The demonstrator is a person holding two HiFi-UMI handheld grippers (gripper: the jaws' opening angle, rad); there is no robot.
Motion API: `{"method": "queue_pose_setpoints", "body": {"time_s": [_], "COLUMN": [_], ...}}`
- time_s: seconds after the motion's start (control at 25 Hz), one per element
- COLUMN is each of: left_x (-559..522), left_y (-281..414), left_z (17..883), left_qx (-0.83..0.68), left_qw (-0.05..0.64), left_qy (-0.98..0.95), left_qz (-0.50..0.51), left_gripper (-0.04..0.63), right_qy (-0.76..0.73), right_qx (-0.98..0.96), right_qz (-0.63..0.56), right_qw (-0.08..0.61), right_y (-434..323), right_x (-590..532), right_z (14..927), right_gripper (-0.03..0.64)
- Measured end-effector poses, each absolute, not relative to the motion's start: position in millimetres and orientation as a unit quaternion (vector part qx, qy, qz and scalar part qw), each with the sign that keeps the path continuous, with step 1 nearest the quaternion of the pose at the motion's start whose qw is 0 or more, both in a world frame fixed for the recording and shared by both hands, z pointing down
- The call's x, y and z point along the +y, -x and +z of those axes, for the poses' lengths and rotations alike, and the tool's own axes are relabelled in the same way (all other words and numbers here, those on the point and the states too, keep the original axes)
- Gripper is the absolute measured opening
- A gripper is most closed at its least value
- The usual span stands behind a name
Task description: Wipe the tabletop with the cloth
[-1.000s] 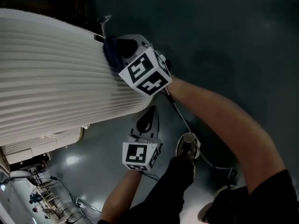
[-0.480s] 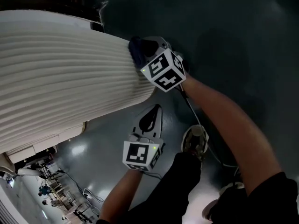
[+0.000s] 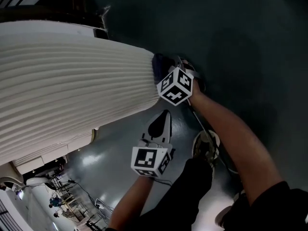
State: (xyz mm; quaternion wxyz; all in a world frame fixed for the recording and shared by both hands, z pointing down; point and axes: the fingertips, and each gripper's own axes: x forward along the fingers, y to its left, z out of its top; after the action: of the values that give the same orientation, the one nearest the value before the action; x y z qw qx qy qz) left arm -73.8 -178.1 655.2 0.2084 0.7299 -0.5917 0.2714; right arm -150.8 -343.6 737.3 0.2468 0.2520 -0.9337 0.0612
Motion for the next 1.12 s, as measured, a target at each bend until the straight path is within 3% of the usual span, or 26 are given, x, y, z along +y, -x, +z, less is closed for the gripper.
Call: {"method": "queue_pose_setpoints", "body": {"time_s": [0.08, 0.32, 0.52, 0.76, 1.12], "left_x": [-182.8, -205.9, -195.7, -190.9, -110.5], "left_y": [69.0, 75.9, 38.4, 18.0, -15.0], "left_z": [659.8, 654.8, 614.0, 484.1, 309.6], "left_qx": [-0.588, -0.617, -0.581, -0.576, -0.603], "left_qw": [0.212, 0.211, 0.198, 0.090, 0.112], "left_qy": [-0.733, -0.706, -0.709, -0.732, -0.726], "left_qz": [0.271, 0.277, 0.346, 0.353, 0.311], "left_gripper": [0.003, 0.003, 0.003, 0.003, 0.003], "right_qy": [-0.241, -0.223, -0.264, -0.272, -0.249], "right_qx": [-0.939, -0.968, -0.953, -0.953, -0.952], "right_qz": [0.066, 0.028, 0.049, 0.000, -0.002], "right_qw": [0.234, 0.110, 0.137, 0.135, 0.176], "right_y": [145.2, 85.1, 13.3, -28.8, -71.1], "right_x": [-340.5, -317.2, -302.7, -287.2, -178.3], "right_z": [733.1, 633.1, 572.0, 442.9, 276.6], "right_gripper": [0.061, 0.061, 0.061, 0.061, 0.061]}}
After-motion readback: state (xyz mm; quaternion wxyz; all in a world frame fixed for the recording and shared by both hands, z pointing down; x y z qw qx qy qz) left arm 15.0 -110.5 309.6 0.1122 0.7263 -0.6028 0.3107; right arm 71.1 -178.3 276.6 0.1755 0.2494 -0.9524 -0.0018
